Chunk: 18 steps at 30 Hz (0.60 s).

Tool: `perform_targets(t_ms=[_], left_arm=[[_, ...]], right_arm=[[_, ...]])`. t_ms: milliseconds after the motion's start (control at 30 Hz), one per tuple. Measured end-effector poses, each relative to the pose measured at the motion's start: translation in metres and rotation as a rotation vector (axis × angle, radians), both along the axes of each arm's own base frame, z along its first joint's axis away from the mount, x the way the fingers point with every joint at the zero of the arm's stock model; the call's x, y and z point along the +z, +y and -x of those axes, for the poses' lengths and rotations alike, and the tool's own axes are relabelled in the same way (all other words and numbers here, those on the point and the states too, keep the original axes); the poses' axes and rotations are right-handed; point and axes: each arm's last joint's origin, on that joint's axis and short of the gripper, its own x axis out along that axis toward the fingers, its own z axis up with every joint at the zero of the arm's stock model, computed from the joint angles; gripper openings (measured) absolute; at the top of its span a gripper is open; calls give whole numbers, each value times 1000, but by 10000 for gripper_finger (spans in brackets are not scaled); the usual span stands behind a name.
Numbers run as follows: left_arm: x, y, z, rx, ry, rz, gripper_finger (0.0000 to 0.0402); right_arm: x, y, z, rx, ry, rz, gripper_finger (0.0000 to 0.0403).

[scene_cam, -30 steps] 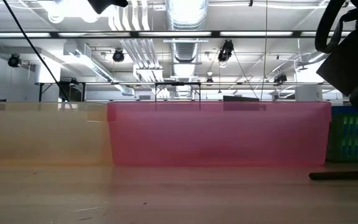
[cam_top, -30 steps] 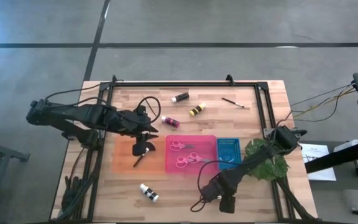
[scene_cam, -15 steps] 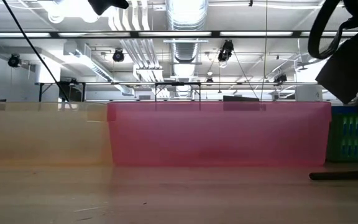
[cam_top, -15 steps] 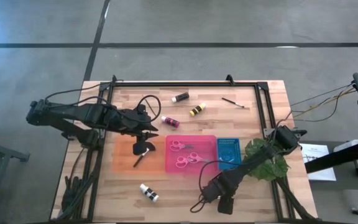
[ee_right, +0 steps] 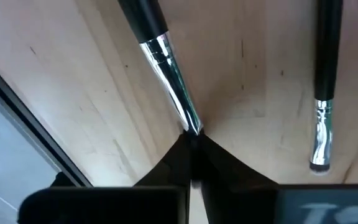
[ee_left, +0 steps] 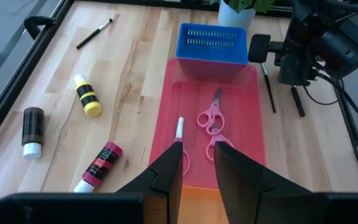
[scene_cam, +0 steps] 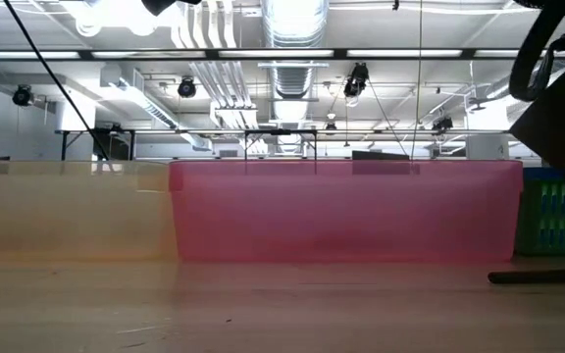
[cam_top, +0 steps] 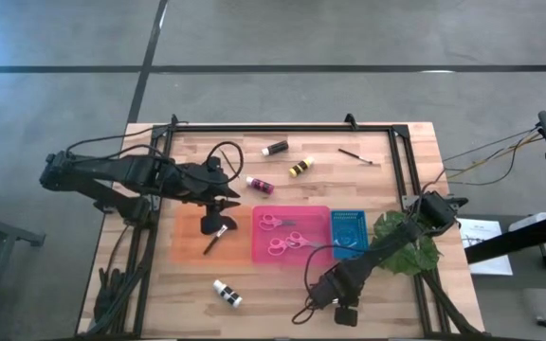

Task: Pick & Place Paint Supplies
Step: Put the silver blush brush into the orange bin

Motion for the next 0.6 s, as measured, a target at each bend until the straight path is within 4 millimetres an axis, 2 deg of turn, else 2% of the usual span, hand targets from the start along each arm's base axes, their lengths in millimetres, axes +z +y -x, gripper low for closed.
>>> perform_targets(t_ms=[133, 233, 333, 467, 600], left_arm=[[1, 0, 1, 1, 9, -1, 99], [1, 0, 2, 6, 13, 4, 99], [1, 0, 2, 5, 12, 4, 99], [0, 1, 4, 10, 31, -3, 99], [-5, 3, 12, 68, 101, -19, 99]], right_arm=[[18, 6, 2, 36, -62, -25, 10], [44, 8, 9, 47, -147, -16, 9], [71, 1, 17, 39, -199, 23, 9], [103, -23, 18, -3, -258, 60, 8], [124, -64, 4, -37, -325, 118, 8]])
